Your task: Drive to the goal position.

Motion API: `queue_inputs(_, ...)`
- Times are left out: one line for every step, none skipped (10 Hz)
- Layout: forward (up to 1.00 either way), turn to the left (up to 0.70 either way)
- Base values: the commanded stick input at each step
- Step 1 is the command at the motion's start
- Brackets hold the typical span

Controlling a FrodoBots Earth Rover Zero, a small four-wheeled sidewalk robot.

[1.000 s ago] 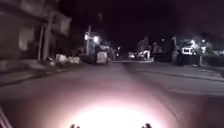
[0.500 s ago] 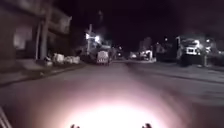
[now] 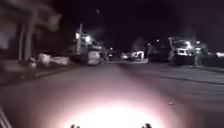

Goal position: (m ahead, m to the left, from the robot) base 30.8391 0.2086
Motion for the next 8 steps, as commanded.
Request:
queue_inputs(0.85, 0.00)
queue_inputs(0.85, 0.00)
queue_inputs(0.85, 0.00)
queue_inputs(0.85, 0.00)
queue_inputs(0.85, 0.00)
queue_inputs(0.85, 0.00)
queue_inputs(0.85, 0.00)
queue_inputs(0.85, 0.00)
